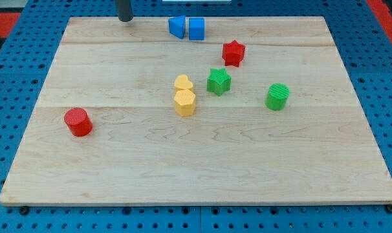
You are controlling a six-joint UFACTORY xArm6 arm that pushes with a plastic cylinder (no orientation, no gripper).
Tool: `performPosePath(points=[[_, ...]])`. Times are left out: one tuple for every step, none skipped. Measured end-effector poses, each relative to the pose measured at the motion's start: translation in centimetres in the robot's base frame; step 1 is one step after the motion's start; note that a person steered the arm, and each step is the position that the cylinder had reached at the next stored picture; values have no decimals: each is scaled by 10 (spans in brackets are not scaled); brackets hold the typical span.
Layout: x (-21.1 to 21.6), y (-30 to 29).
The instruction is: Slide the green star to the green circle
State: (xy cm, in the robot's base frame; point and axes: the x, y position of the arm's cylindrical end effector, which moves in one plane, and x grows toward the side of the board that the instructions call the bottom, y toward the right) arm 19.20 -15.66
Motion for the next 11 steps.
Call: performPosePath(points=[[2, 0], [3, 0], [3, 0], [11, -2], [50, 12], [84, 14], [119, 69], [151, 103], [177, 159], [200, 201], [222, 244]])
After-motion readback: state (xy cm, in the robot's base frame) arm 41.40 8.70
